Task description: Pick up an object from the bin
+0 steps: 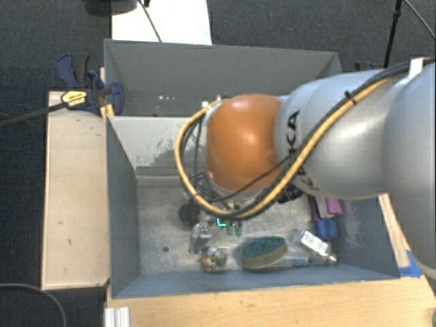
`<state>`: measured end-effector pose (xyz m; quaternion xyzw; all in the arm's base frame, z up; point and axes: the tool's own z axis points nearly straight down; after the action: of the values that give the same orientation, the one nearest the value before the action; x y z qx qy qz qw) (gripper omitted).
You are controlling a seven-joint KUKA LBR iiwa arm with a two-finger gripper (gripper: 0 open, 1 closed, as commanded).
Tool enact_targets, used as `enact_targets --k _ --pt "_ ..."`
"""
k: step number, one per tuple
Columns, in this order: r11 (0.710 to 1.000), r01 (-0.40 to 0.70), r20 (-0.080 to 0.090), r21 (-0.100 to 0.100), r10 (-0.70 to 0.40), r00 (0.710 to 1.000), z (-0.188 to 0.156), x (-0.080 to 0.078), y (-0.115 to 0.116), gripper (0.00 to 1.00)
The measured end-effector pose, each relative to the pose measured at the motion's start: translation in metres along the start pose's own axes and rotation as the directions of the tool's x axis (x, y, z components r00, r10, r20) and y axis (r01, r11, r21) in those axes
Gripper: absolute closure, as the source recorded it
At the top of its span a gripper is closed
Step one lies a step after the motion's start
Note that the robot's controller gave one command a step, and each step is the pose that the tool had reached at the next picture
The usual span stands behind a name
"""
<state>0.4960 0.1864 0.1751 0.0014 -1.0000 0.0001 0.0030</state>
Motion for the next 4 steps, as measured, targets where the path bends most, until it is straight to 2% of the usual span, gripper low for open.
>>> enact_targets --k 1,2,3,4 --pt "0.977 0.212 0.013 -0.001 -0.212 0.977 0.104 -0.073 -0.076 0.00" --pt "0.988 0.155 0.013 -0.002 -0.155 0.988 0.073 -0.076 -0.047 0.00" --pt "0.993 0.121 0.013 -0.002 -0.121 0.993 0.074 -0.082 -0.052 0.00" --pt "0.995 0.104 0.013 -0.002 -0.104 0.995 0.103 -0.083 -0.061 0.00"
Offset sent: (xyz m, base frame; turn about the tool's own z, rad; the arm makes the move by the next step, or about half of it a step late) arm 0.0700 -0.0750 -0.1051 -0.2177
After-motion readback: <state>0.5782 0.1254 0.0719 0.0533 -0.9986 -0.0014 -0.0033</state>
